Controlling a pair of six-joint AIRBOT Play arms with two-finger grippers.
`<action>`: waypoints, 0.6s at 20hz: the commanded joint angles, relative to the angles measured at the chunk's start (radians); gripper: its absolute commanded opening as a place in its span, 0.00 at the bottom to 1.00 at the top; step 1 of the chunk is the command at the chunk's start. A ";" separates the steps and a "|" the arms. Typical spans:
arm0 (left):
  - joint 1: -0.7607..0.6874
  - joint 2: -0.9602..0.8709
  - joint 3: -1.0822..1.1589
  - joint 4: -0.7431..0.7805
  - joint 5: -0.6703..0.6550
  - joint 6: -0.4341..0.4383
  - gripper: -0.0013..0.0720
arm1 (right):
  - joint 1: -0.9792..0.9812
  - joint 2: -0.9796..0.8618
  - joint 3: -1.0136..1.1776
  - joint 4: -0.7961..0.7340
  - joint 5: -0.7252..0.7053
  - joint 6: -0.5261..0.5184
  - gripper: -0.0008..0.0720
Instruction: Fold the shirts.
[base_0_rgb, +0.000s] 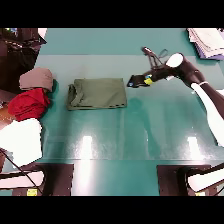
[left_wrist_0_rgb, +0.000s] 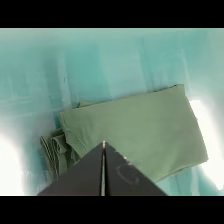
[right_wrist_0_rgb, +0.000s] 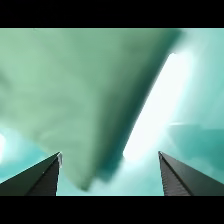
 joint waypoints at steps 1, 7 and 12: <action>0.001 0.000 -0.001 -0.001 -0.003 0.000 0.05 | -0.077 -0.034 -0.089 0.142 -0.026 0.035 0.93; 0.001 0.000 -0.001 -0.001 -0.010 0.000 0.05 | 0.044 -0.257 0.101 0.297 0.100 0.027 0.92; 0.001 0.000 -0.001 -0.001 -0.040 0.000 0.05 | 0.159 -0.395 0.291 0.426 0.069 0.027 0.63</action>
